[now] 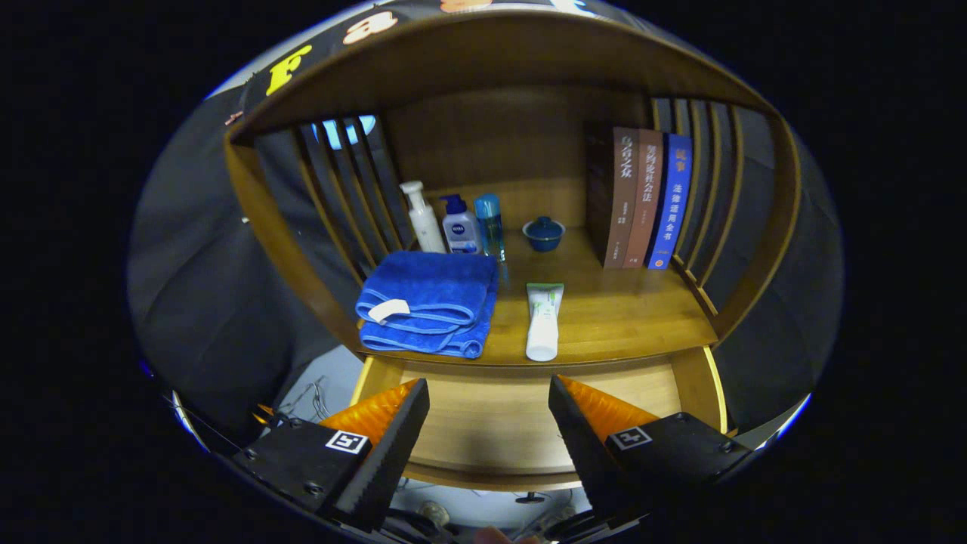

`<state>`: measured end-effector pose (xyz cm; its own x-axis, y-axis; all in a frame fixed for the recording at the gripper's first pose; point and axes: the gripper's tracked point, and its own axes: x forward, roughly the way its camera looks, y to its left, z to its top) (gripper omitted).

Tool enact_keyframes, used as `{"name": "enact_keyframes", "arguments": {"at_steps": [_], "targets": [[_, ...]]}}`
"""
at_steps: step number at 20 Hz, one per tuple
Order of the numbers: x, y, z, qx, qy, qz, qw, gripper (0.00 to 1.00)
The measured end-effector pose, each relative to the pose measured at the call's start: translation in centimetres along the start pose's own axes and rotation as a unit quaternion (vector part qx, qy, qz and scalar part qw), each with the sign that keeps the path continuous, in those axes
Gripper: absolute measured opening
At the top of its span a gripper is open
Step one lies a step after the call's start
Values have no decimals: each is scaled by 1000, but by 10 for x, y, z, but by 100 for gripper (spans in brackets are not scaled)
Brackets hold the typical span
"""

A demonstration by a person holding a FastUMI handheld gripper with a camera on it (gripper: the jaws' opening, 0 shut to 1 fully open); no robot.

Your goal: Pull open the drawer, take out the items inside it, and place them on the countertop above the cabinet.

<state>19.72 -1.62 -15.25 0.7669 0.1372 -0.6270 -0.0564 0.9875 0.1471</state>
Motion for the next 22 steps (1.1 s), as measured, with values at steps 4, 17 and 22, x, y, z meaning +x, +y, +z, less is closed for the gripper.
{"name": "enact_keyframes", "arguments": {"at_steps": [4, 17, 22], "targets": [[-45, 0, -10, 8, -105, 11, 994, 99], [-74, -21, -139, -52, -281, -44, 957, 99], [-33, -44, -190, -47, -259, -59, 963, 99]]}}
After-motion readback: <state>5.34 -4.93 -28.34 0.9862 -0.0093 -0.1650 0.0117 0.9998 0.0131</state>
